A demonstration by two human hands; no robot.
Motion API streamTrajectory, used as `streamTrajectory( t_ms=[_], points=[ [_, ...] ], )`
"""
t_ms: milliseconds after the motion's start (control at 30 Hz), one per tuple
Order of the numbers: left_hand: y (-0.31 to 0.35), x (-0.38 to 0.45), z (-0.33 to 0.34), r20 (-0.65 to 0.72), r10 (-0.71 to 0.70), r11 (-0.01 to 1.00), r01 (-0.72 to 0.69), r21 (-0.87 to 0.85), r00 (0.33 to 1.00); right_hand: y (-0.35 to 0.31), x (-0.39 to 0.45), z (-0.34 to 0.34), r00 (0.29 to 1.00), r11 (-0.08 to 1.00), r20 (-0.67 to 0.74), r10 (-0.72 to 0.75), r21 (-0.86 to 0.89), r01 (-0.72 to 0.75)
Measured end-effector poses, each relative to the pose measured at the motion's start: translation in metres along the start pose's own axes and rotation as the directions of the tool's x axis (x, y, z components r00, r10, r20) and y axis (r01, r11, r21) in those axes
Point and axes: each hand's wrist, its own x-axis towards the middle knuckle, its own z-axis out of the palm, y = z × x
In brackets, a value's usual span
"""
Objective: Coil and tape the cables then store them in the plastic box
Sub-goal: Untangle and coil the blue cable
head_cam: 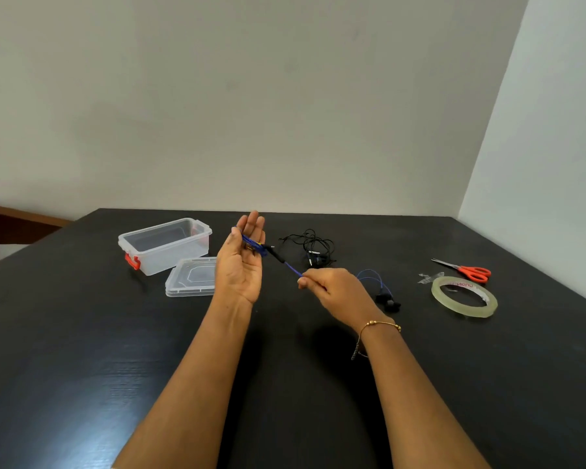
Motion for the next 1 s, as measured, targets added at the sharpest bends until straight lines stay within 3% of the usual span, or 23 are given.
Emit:
streamTrajectory(
  t_ms=[67,133,233,367,467,600,767,933,1000],
  points=[
    [-0.003,-0.001,0.003,-0.048,0.048,0.993,-0.042,0.114,0.998,-0.003,0.001,0.000,0.999,0.998,0.017,-0.041,-0.040,0.042],
    [-0.007,-0.004,0.005,-0.036,0.123,0.932,-0.103,0.347,0.992,-0.006,0.002,0.002,0.995,0.992,-0.009,-0.101,-0.079,0.100],
    [-0.016,-0.011,0.007,0.125,0.203,0.667,-0.230,0.708,0.971,-0.013,0.002,0.002,0.976,0.979,-0.102,-0.190,-0.092,0.181],
    [-0.020,-0.015,0.008,0.264,0.145,0.504,-0.301,0.810,0.954,-0.015,0.001,-0.001,0.955,0.975,-0.200,-0.221,-0.079,0.209],
    [-0.021,-0.019,0.009,0.338,-0.045,0.409,-0.292,0.865,0.940,-0.016,0.000,-0.006,0.928,0.974,-0.296,-0.227,-0.086,0.211],
    [-0.019,-0.026,0.012,0.351,-0.238,0.460,-0.213,0.862,0.905,-0.012,0.000,-0.012,0.911,0.984,-0.374,-0.176,-0.082,0.157],
    [-0.014,-0.030,0.016,0.287,-0.407,0.436,-0.091,0.895,0.868,-0.008,0.001,-0.015,0.913,0.991,-0.387,-0.132,-0.018,0.135],
    [-0.009,-0.029,0.017,0.216,-0.495,0.484,0.061,0.873,0.842,-0.008,0.003,-0.012,0.909,0.990,-0.407,-0.088,0.064,0.125],
    [-0.006,-0.029,0.015,0.193,-0.531,0.454,0.085,0.887,0.825,-0.008,0.003,-0.013,0.904,0.984,-0.425,-0.051,0.133,0.118]
  ],
)
